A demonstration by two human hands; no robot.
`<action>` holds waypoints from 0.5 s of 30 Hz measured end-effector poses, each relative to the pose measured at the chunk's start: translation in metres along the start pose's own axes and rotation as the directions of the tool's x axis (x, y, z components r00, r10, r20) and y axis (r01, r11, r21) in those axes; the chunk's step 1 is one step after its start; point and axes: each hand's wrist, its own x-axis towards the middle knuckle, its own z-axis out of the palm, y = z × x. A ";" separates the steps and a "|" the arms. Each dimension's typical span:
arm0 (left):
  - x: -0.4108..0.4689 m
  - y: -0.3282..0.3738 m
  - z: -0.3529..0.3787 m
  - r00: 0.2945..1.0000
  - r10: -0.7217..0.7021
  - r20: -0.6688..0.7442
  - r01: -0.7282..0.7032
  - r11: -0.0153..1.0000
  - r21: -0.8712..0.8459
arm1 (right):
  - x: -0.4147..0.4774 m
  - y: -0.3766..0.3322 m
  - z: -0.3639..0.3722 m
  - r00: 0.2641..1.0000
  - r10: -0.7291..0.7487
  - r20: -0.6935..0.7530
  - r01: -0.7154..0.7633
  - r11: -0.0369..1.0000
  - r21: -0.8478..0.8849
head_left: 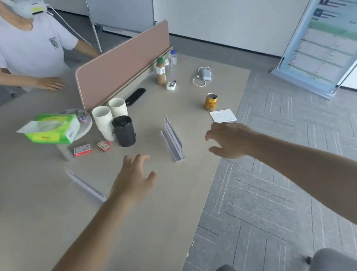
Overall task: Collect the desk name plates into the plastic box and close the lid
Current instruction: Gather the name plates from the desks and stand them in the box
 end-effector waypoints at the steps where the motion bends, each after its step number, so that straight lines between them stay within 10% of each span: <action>1: 0.012 0.000 0.002 1.000 -0.021 0.008 0.021 1.000 -0.008 | 0.018 0.006 0.006 1.000 -0.022 0.011 0.022 1.000 0.010; 15: 0.172 0.033 0.081 0.894 -0.445 0.057 0.449 0.887 -0.107 | 0.311 0.091 0.089 0.906 -0.394 0.151 0.343 0.896 0.281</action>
